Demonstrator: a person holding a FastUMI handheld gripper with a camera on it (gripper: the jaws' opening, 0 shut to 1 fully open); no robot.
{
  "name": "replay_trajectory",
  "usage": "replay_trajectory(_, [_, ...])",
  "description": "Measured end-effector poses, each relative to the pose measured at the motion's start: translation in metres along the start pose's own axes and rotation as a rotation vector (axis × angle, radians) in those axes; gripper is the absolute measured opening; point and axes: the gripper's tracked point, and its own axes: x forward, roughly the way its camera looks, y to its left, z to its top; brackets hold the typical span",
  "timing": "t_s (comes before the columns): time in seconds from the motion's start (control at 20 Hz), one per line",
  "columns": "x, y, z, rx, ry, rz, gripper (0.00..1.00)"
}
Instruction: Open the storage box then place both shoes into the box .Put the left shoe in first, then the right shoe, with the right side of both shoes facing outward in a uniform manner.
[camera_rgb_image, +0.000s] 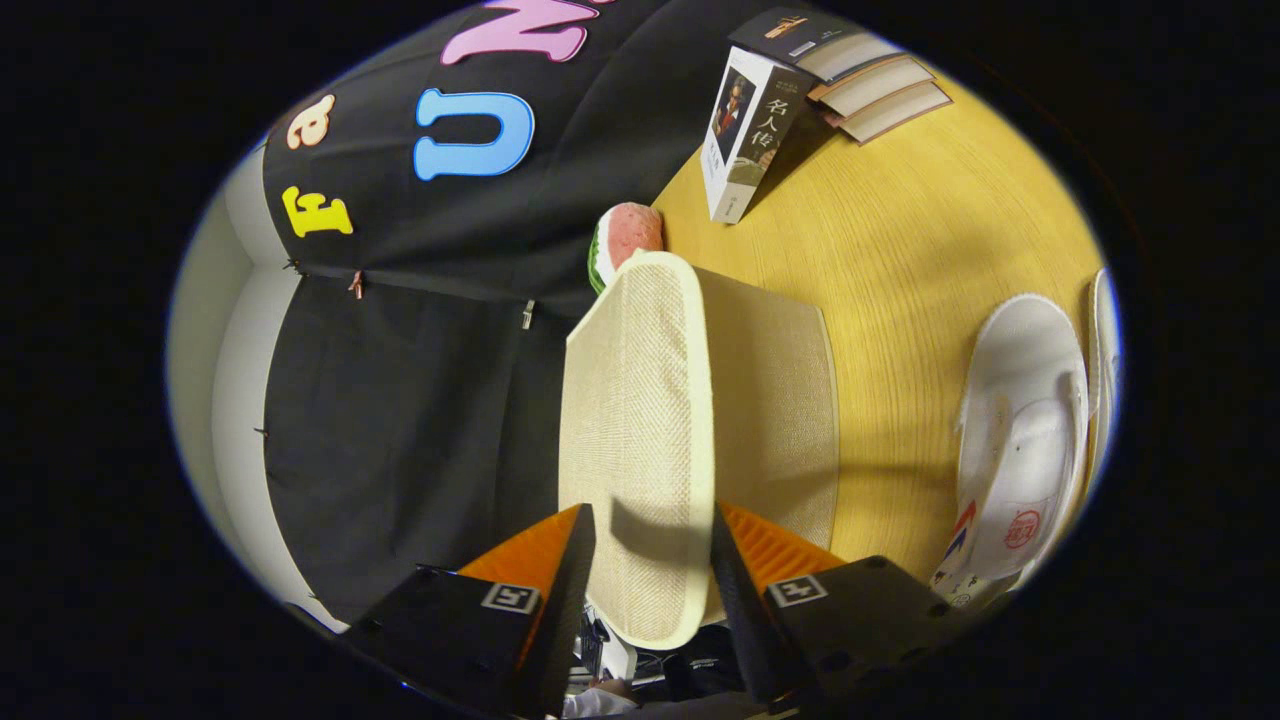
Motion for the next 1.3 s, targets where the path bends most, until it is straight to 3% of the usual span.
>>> replay_trajectory(0.15, [-0.007, 0.009, -0.003, -0.008, 0.009, 0.023, 0.14])
replay_trajectory(0.2, [-0.011, 0.014, -0.004, -0.024, 0.019, 0.028, 0.11])
replay_trajectory(0.35, [-0.023, 0.053, -0.003, -0.089, -0.008, 0.101, 0.11])
replay_trajectory(0.7, [-0.005, 0.151, -0.011, -0.252, -0.049, 0.163, 0.11])
replay_trajectory(1.2, [0.088, 0.244, -0.048, -0.441, -0.018, 0.144, 0.14])
replay_trajectory(1.3, [0.105, 0.252, -0.061, -0.477, 0.009, 0.138, 0.23])
